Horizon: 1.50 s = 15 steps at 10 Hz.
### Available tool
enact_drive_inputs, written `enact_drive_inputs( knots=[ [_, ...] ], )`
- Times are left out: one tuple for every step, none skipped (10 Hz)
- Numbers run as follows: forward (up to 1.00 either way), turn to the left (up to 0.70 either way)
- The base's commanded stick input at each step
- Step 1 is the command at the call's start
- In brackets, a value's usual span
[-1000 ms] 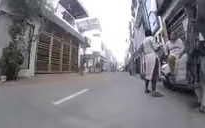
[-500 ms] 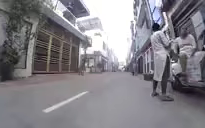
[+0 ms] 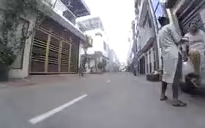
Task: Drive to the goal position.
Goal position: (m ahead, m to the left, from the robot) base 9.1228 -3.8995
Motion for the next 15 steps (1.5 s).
enact_drive_inputs(
  knots=[
    [0.7, 0.0],
    [0.7, 0.0],
    [0.7, 0.0],
    [0.7, -0.04],
    [0.7, -0.35],
    [0.7, -0.35],
    [0.7, -0.35],
    [0.7, -0.35],
    [0.7, -0.35],
    [0.7, -0.35],
    [0.7, -0.02],
    [0.7, 0.0],
    [0.7, 0.0],
    [0.7, 0.0],
    [0.7, 0.0]
  ],
)
